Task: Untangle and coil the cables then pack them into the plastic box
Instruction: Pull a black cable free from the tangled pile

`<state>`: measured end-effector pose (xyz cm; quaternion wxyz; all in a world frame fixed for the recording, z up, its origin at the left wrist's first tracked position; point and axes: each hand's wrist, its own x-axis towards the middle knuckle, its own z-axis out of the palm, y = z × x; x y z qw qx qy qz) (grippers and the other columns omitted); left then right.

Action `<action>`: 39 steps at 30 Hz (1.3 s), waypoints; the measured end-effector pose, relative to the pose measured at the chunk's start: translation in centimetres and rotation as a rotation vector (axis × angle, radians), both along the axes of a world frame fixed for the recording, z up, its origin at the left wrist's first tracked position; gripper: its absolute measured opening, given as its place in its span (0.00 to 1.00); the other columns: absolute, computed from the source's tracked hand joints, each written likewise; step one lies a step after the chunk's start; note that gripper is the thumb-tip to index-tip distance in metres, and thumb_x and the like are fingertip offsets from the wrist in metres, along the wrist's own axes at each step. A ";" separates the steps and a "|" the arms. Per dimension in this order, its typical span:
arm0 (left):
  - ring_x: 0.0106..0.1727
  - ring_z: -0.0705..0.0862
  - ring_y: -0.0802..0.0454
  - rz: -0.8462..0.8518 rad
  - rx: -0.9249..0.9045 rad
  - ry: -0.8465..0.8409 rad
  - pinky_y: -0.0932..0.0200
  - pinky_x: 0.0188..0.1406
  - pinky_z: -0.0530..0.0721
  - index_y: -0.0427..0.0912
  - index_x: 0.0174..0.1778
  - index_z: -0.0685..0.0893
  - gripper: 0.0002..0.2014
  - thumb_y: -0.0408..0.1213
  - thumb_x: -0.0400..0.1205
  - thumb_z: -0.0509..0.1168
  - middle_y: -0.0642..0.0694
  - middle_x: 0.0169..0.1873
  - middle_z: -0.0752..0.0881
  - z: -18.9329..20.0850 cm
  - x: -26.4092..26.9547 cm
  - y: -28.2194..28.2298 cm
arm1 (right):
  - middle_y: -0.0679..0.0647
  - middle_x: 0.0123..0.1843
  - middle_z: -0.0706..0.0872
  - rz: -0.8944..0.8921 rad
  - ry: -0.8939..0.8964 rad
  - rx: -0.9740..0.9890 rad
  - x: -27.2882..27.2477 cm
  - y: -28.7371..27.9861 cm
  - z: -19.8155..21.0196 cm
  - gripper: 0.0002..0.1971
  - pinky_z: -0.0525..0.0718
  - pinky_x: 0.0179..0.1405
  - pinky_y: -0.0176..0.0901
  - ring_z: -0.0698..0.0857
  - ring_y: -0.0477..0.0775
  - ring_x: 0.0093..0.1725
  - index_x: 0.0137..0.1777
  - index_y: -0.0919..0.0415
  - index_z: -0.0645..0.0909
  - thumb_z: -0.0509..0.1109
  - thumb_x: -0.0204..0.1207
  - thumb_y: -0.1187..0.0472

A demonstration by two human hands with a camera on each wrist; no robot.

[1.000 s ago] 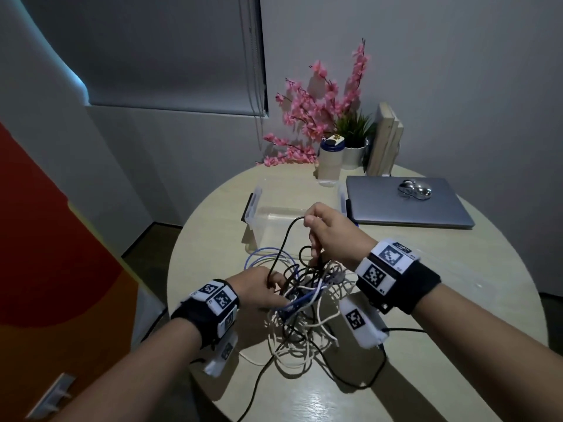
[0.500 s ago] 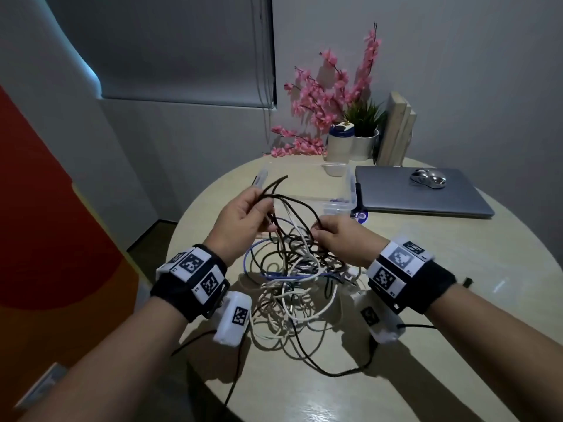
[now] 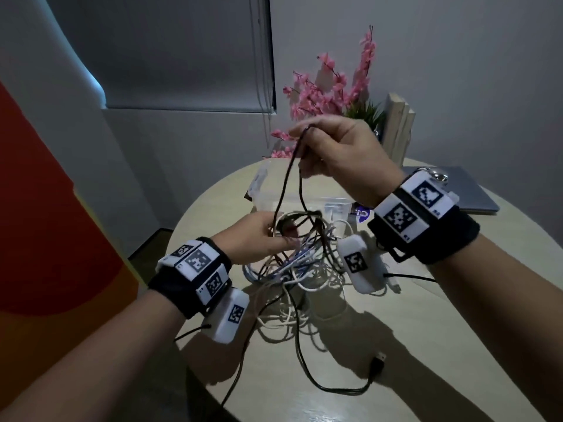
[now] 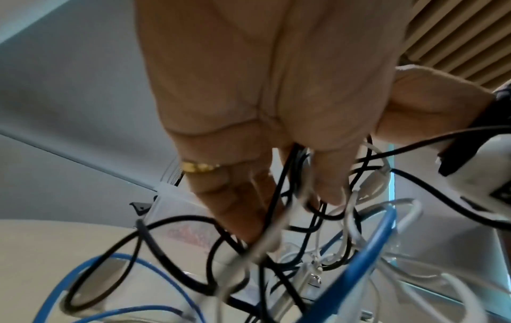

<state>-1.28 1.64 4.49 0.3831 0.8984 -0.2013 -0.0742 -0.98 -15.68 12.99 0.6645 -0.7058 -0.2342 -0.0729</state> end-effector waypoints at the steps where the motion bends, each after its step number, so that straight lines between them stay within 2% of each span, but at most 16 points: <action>1: 0.35 0.83 0.62 0.056 -0.030 -0.001 0.61 0.41 0.81 0.45 0.43 0.83 0.02 0.36 0.82 0.67 0.52 0.34 0.86 -0.2 0.1 0.1 | 0.59 0.37 0.83 -0.007 -0.014 -0.015 0.1 0.0 0.1 0.08 0.86 0.35 0.44 0.81 0.51 0.31 0.54 0.69 0.83 0.61 0.82 0.71; 3: 0.37 0.85 0.52 0.156 -0.214 0.020 0.53 0.40 0.84 0.42 0.41 0.78 0.08 0.31 0.86 0.59 0.45 0.35 0.86 -0.2 0.3 0.4 | 0.58 0.38 0.84 -0.027 -0.009 -0.138 0.3 -0.1 -0.4 0.09 0.85 0.34 0.39 0.81 0.47 0.31 0.56 0.70 0.83 0.63 0.80 0.72; 5: 0.42 0.86 0.45 0.180 -0.391 0.033 0.47 0.46 0.86 0.41 0.43 0.76 0.09 0.28 0.87 0.55 0.39 0.44 0.86 0.1 0.2 0.7 | 0.56 0.37 0.85 -0.044 0.008 -0.310 0.4 0.0 -1.4 0.08 0.79 0.29 0.34 0.79 0.46 0.30 0.54 0.68 0.84 0.64 0.81 0.68; 7: 0.42 0.87 0.49 0.167 -0.507 0.050 0.48 0.47 0.88 0.39 0.46 0.76 0.09 0.26 0.87 0.53 0.36 0.58 0.81 0.2 0.1 0.9 | 0.54 0.37 0.84 -0.025 0.021 -0.429 0.3 0.3 -2.4 0.08 0.76 0.26 0.32 0.79 0.44 0.30 0.49 0.62 0.84 0.63 0.83 0.65; 8: 0.40 0.88 0.54 0.160 -0.547 0.062 0.52 0.44 0.89 0.39 0.48 0.76 0.09 0.25 0.87 0.53 0.36 0.58 0.80 0.2 0.0 1.0 | 0.52 0.35 0.83 0.002 0.025 -0.452 0.1 0.7 -2.9 0.09 0.75 0.25 0.30 0.79 0.41 0.29 0.44 0.58 0.82 0.62 0.83 0.66; 11: 0.38 0.87 0.57 0.145 -0.559 0.051 0.59 0.40 0.87 0.42 0.47 0.77 0.13 0.24 0.87 0.50 0.39 0.43 0.83 0.0 -0.2 0.9 | 0.47 0.32 0.79 0.061 0.058 -0.465 -0.5 1.7 -4.2 0.14 0.72 0.22 0.24 0.78 0.32 0.23 0.38 0.55 0.75 0.60 0.82 0.72; 14: 0.38 0.85 0.53 0.187 -0.573 0.058 0.59 0.41 0.85 0.44 0.51 0.76 0.11 0.30 0.89 0.50 0.45 0.36 0.84 -0.3 -0.4 1.0 | 0.47 0.33 0.80 -0.004 0.063 -0.488 -0.3 1.5 -5.2 0.12 0.73 0.24 0.24 0.79 0.35 0.26 0.38 0.54 0.75 0.62 0.82 0.68; 17: 0.42 0.84 0.44 0.224 -0.541 0.072 0.53 0.41 0.84 0.47 0.59 0.76 0.11 0.33 0.89 0.50 0.39 0.41 0.87 -0.9 0.1 1.2 | 0.44 0.35 0.80 -0.176 -0.006 -0.536 0.2 -0.2 -5.6 0.08 0.74 0.38 0.35 0.77 0.40 0.35 0.41 0.53 0.78 0.65 0.81 0.62; 19: 0.41 0.82 0.47 0.234 -0.436 0.110 0.56 0.35 0.81 0.47 0.58 0.78 0.12 0.32 0.88 0.51 0.35 0.46 0.85 -1.2 0.3 1.6 | 0.45 0.34 0.78 -0.268 -0.038 -0.545 0.3 -1.2 -5.2 0.07 0.71 0.36 0.40 0.74 0.41 0.34 0.44 0.60 0.80 0.67 0.80 0.58; 21: 0.42 0.80 0.48 0.188 -0.250 0.122 0.54 0.39 0.79 0.48 0.53 0.80 0.10 0.30 0.85 0.56 0.38 0.46 0.84 -1.4 0.2 2.2 | 0.46 0.30 0.74 -0.298 -0.078 -0.532 0.4 -2.2 -4.6 0.10 0.68 0.32 0.41 0.71 0.43 0.31 0.42 0.63 0.78 0.69 0.79 0.55; 23: 0.47 0.82 0.49 0.106 -0.101 0.120 0.53 0.45 0.81 0.50 0.58 0.79 0.15 0.27 0.80 0.66 0.42 0.50 0.85 -1.3 -0.2 2.6 | 0.48 0.30 0.74 -0.287 -0.119 -0.537 0.5 -2.5 -3.7 0.12 0.69 0.32 0.41 0.71 0.46 0.31 0.39 0.60 0.76 0.69 0.79 0.54; 26: 0.55 0.83 0.56 0.008 -0.310 0.184 0.64 0.49 0.82 0.47 0.70 0.72 0.28 0.25 0.76 0.71 0.45 0.60 0.81 -0.7 -1.1 2.5 | 0.54 0.37 0.83 -0.260 -0.117 -0.471 0.5 -2.2 -2.9 0.08 0.76 0.35 0.43 0.80 0.50 0.36 0.40 0.56 0.74 0.67 0.81 0.56; 30: 0.51 0.83 0.62 -0.131 -0.412 0.160 0.68 0.52 0.79 0.41 0.61 0.79 0.17 0.26 0.78 0.68 0.51 0.49 0.85 -0.1 -1.6 2.0 | 0.57 0.38 0.85 -0.207 -0.079 -0.179 0.1 -1.0 -1.4 0.04 0.79 0.26 0.42 0.83 0.53 0.32 0.47 0.60 0.70 0.58 0.85 0.64; 33: 0.53 0.84 0.57 -0.086 -0.377 0.146 0.63 0.56 0.80 0.48 0.60 0.82 0.18 0.32 0.76 0.61 0.51 0.52 0.87 -0.4 -1.2 2.0 | 0.63 0.40 0.81 -0.092 -0.036 0.104 -0.2 -0.5 -0.1 0.04 0.87 0.34 0.48 0.84 0.58 0.34 0.48 0.63 0.68 0.56 0.85 0.68; 36: 0.58 0.84 0.53 0.051 -0.552 0.092 0.55 0.58 0.79 0.56 0.59 0.81 0.16 0.39 0.76 0.60 0.54 0.56 0.86 -0.1 -0.5 2.1 | 0.66 0.40 0.83 -0.021 -0.068 0.044 -0.1 0.2 -0.3 0.05 0.90 0.35 0.47 0.86 0.55 0.33 0.45 0.65 0.73 0.62 0.81 0.73; 39: 0.46 0.85 0.56 0.045 -0.550 -0.053 0.61 0.46 0.81 0.51 0.58 0.81 0.15 0.44 0.76 0.72 0.52 0.48 0.86 0.1 -0.3 1.6 | 0.61 0.33 0.83 -0.005 -0.090 -0.095 0.0 1.6 -1.9 0.07 0.86 0.27 0.44 0.85 0.51 0.26 0.41 0.67 0.77 0.67 0.76 0.77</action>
